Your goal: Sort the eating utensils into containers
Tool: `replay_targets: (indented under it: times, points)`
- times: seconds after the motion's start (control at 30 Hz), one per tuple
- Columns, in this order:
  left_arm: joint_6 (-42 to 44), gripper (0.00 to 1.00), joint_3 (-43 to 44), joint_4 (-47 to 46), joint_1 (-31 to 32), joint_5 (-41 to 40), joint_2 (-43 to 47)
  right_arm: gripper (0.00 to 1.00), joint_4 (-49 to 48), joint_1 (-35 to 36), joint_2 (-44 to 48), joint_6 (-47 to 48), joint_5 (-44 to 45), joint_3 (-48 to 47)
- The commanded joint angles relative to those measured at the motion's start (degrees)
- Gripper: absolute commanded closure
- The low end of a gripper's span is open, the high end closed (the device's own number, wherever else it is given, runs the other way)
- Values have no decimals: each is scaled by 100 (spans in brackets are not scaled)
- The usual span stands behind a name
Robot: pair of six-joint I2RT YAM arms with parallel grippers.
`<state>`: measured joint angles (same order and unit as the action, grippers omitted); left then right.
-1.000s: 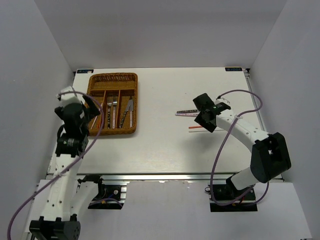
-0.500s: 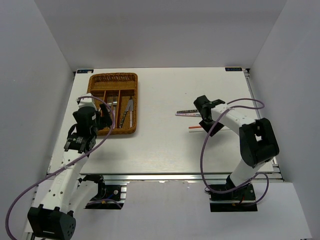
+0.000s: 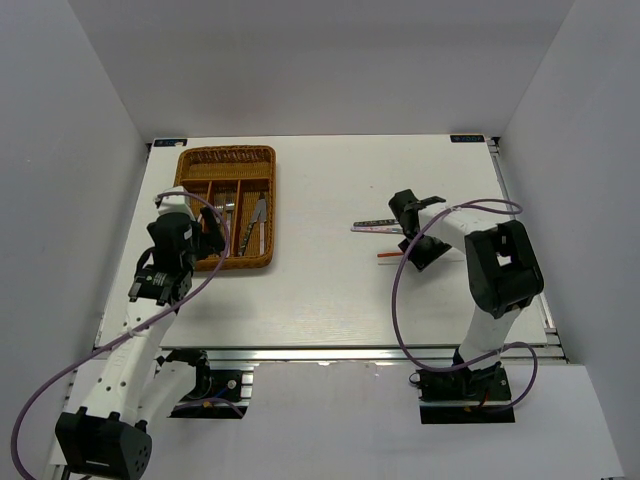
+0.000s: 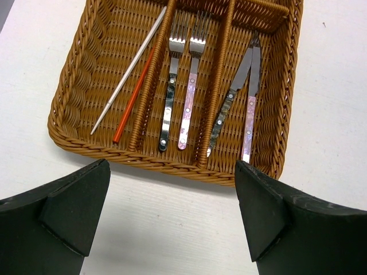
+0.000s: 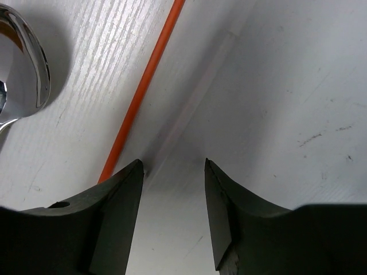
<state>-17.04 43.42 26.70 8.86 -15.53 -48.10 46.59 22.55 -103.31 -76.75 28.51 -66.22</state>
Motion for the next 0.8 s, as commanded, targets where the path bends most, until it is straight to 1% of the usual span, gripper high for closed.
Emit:
replay_targets:
  times: [0.0, 0.13, 0.17, 0.2, 0.27, 0.3, 0.37, 0.4, 0.6, 0.7, 0.77]
  points:
    - [-19, 2, -18, -95, 19, 138, -24, 48, -106, -48, -163, -173, 14, 30]
    - [-1, 2, -26, -103, 19, 182, -77, 51, -168, -40, -146, -401, -65, 284]
    - [-10, 2, -18, -103, 19, 182, -86, 52, -176, -48, -102, -480, -83, 476]
    - [-1, 2, -18, -103, 28, 182, -95, 62, -220, -40, -50, -594, -100, 591]
    - [-1, 2, -18, -95, 28, 182, -103, 65, -351, -40, 143, -770, -109, 976]
    - [-1, 2, -18, -95, 28, 182, -103, 76, -430, -40, 205, -850, -118, 1109]
    - [-1, 2, -26, -95, 19, 191, -86, 94, -554, -48, 355, -981, -127, 1356]
    - [-1, 2, -26, -95, 28, 191, -77, 100, -563, -48, 381, -1069, -127, 1548]
    - [-1, 2, -35, -86, 80, 199, -68, 100, -739, -84, 548, -1017, -258, 1936]
    - [-1, 2, -35, -60, 116, 182, -51, 100, -739, -84, 908, -1026, -311, 2112]
    - [7, 2, -18, -60, 168, 234, -42, 100, -721, -84, 1434, -1044, -329, 2288]
